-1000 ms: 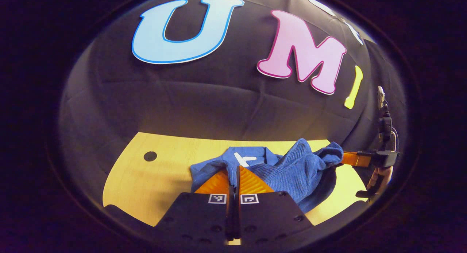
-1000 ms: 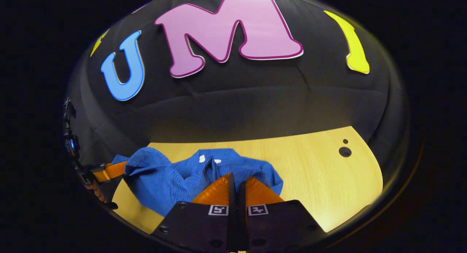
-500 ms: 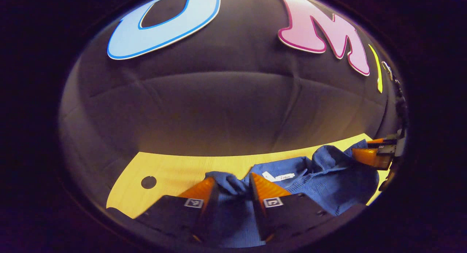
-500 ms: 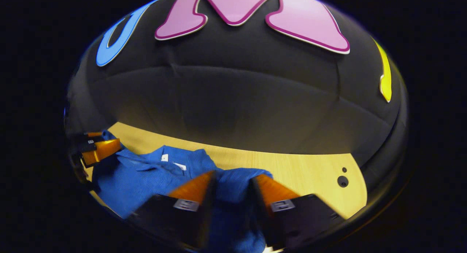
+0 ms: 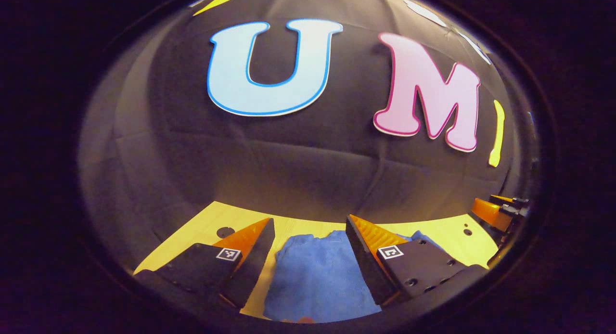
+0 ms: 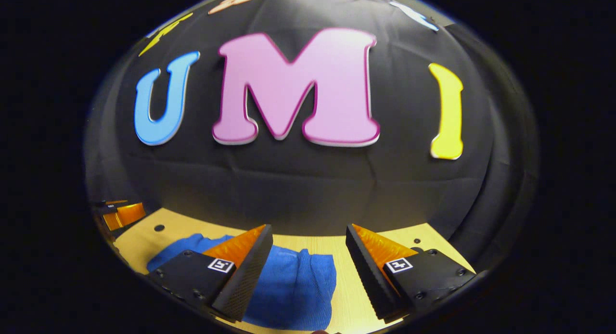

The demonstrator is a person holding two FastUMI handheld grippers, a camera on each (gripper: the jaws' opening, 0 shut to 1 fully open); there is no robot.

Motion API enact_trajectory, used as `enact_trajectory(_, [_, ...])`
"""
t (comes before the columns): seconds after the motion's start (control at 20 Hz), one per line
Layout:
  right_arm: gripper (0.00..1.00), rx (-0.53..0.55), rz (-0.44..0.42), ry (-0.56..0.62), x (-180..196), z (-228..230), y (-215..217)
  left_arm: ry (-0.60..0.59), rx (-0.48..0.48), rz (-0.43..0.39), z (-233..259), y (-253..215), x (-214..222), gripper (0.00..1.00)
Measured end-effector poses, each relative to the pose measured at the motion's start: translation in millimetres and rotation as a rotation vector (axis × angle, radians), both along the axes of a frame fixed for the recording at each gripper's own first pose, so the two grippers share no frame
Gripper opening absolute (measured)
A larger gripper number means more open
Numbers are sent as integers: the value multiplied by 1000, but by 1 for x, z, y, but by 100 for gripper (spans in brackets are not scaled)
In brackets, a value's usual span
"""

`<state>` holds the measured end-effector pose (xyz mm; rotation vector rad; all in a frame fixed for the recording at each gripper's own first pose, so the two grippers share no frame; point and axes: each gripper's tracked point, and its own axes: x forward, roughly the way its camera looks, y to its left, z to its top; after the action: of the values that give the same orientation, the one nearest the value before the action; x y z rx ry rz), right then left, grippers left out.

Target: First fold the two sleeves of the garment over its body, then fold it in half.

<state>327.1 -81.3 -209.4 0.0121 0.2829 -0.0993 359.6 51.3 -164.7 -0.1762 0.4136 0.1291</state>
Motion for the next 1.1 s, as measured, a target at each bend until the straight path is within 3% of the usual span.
enact_trajectory(0.2, [96,0,-65,-202,-63,82,11,-73,87,-20,31,8,-83,84])
enact_trajectory(0.25, [92,5,-66,-233,-78,99,18,-113,104,-37,44,6,-103,84])
enact_trajectory(0.35, [96,-6,-49,-260,-114,124,31,-150,123,-92,66,-4,-145,83])
enact_trajectory(0.55, [96,-60,-41,-359,-196,177,51,-196,109,-110,112,-19,-222,83])
enact_trajectory(0.85, [96,-25,53,-328,-291,199,93,-322,140,-90,170,-35,-327,83])
enact_trajectory(1.1, [96,0,118,-297,-348,192,122,-411,150,-140,179,-62,-388,85])
